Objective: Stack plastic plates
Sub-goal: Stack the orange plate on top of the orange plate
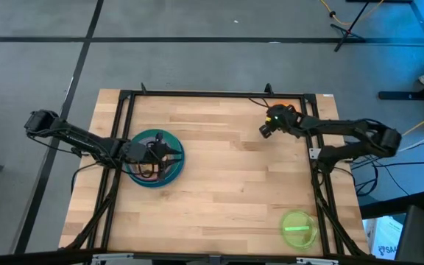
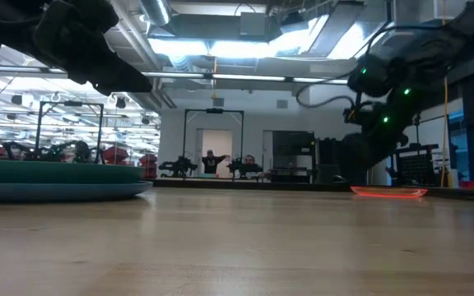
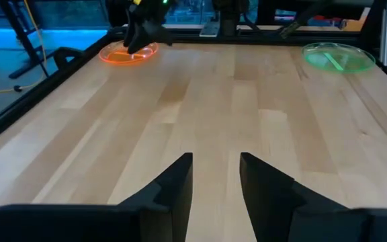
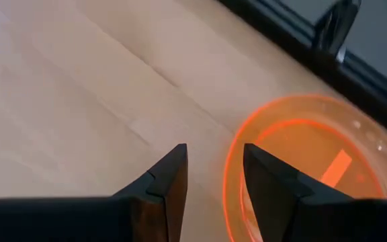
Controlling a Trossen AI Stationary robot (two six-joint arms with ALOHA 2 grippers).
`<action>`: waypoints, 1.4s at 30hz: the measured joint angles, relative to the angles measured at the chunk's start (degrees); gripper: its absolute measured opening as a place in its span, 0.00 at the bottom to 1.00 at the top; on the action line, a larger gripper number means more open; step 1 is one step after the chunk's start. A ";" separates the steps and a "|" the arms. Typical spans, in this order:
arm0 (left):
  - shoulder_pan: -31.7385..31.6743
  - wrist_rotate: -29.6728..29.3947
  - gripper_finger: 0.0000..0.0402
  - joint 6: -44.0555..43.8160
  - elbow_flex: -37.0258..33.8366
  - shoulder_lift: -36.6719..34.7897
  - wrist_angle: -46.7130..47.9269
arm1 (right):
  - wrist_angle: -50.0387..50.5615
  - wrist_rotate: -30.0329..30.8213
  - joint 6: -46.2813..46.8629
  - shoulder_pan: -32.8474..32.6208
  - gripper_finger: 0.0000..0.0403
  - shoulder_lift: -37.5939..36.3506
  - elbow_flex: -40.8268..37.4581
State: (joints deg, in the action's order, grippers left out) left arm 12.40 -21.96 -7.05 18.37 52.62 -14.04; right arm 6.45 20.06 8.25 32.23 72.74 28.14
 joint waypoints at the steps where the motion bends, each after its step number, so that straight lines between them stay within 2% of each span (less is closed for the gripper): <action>1: 0.00 -0.02 0.29 0.00 0.00 0.00 0.00 | -0.01 0.05 0.08 0.49 0.34 1.41 0.30; 10: 0.00 -1.05 0.29 0.02 0.00 0.00 0.04 | 0.15 0.49 -0.70 4.69 0.34 13.19 3.87; 17: 0.00 -1.05 0.29 0.16 0.00 0.00 0.09 | -1.07 0.59 -2.31 6.56 0.33 15.71 4.42; 20: 0.00 -1.05 0.29 0.13 0.00 0.00 0.09 | -1.29 0.26 -3.18 6.74 0.26 15.82 4.42; 24: 0.00 -1.06 0.29 0.15 0.00 0.00 0.15 | -1.57 -1.74 -5.87 6.73 0.07 15.79 4.40; 26: 0.00 -1.06 0.29 0.15 0.00 0.00 0.10 | -2.30 -2.15 -7.38 6.52 0.02 15.79 4.33; 31: 0.04 -1.01 0.29 0.15 0.01 0.00 0.02 | -3.79 -1.74 -10.51 3.30 0.02 15.99 4.60; 42: 0.04 -1.04 0.29 0.15 0.02 -0.02 -0.72 | -7.00 -6.45 -17.52 -7.87 0.00 16.01 7.93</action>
State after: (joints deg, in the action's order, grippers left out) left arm 12.45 -22.99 -6.90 18.39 52.60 -14.76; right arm -0.54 13.61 -9.27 24.36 88.75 36.07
